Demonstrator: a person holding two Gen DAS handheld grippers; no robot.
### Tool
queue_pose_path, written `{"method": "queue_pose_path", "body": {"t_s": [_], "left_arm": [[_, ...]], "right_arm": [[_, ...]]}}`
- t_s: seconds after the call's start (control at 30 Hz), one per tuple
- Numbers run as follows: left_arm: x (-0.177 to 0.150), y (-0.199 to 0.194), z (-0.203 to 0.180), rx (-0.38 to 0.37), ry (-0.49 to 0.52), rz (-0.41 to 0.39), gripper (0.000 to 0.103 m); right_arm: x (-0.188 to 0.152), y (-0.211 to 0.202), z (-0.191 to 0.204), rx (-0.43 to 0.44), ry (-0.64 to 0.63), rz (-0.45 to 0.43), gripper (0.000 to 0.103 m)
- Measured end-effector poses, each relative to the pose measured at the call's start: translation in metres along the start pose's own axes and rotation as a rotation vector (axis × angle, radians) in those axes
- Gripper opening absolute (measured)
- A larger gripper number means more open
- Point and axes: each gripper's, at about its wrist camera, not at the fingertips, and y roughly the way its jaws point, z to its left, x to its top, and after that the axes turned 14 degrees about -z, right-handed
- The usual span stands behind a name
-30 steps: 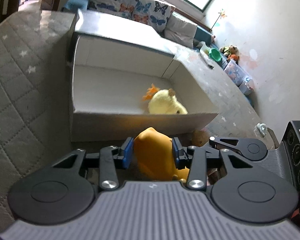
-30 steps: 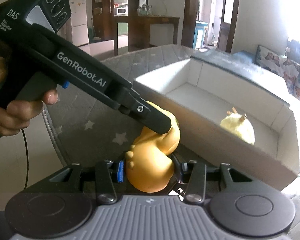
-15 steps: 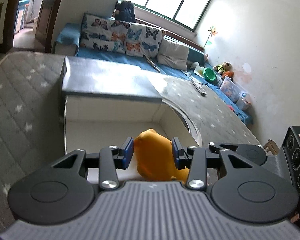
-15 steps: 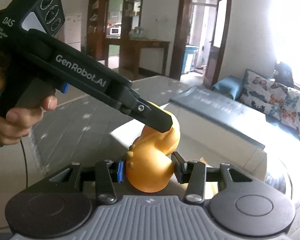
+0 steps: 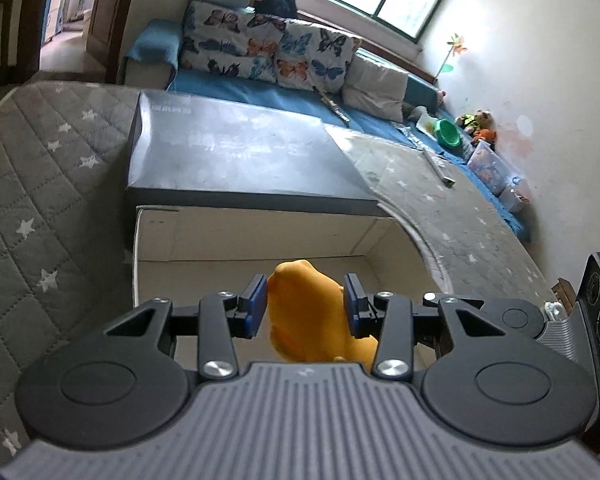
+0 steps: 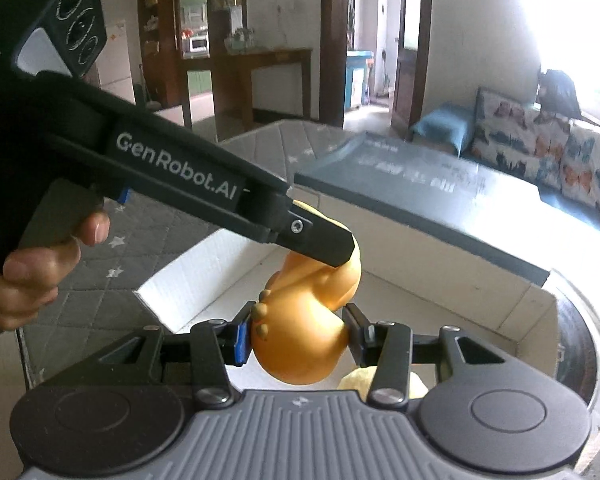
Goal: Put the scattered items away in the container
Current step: 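Carry the held duck over the box wall and lower it inside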
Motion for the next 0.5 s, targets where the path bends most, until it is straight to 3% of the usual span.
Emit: {"method": "queue_pose_path", "body": {"t_s": [0.5], "left_arm": [[-0.011,0.036,0.027,0.037,-0.042,0.076,0.042]], "right_arm": [[-0.014,0.052,-0.017,0.017,0.059,0.139,0.046]]}}
